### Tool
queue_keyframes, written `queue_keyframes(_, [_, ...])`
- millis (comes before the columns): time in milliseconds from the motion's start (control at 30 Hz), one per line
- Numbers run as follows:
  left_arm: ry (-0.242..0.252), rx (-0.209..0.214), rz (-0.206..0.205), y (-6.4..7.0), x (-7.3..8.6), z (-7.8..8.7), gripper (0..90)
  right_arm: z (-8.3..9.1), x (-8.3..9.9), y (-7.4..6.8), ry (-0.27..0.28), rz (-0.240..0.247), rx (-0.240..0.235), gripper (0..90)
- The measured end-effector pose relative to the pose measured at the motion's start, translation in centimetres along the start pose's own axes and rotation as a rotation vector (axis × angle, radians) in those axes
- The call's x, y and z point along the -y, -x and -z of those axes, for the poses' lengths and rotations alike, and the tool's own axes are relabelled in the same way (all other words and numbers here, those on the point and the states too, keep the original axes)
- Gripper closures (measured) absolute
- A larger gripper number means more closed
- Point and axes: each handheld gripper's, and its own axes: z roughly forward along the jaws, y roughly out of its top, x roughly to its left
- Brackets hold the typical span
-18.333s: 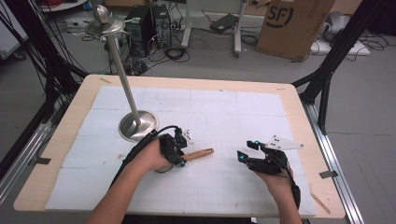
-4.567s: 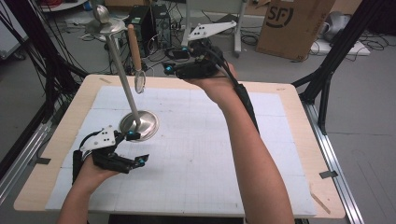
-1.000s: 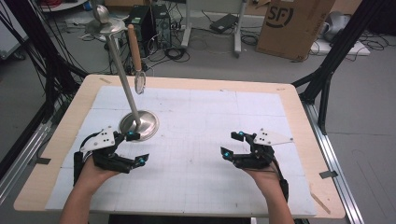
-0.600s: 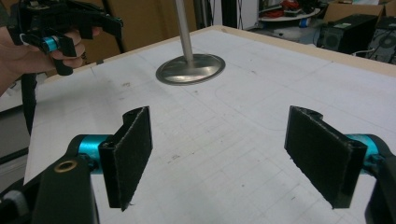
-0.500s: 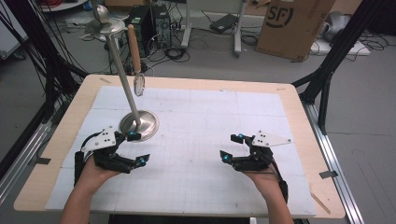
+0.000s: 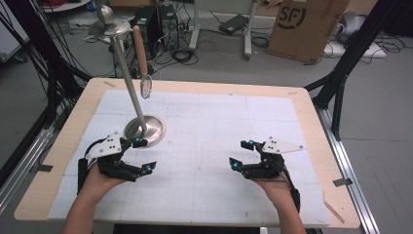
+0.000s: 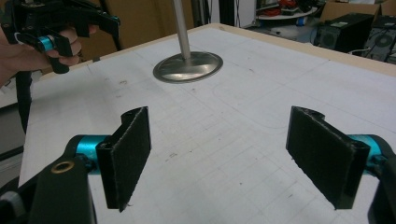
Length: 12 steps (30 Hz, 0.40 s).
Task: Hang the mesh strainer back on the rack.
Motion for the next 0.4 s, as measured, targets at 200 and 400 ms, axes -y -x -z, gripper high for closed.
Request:
queue_keyframes(200, [-0.010, -0.004, -0.003, 0.00, 0.04, -0.12, 17.6, -0.04, 0.00, 0.03, -0.001, 0.002, -0.002, 21.4])
queue_keyframes(400, [-0.018, -0.012, -0.007, 0.02, 0.08, -0.22, 17.7, -0.24, 0.12, -0.03, -0.018, 0.001, -0.007, 21.4])
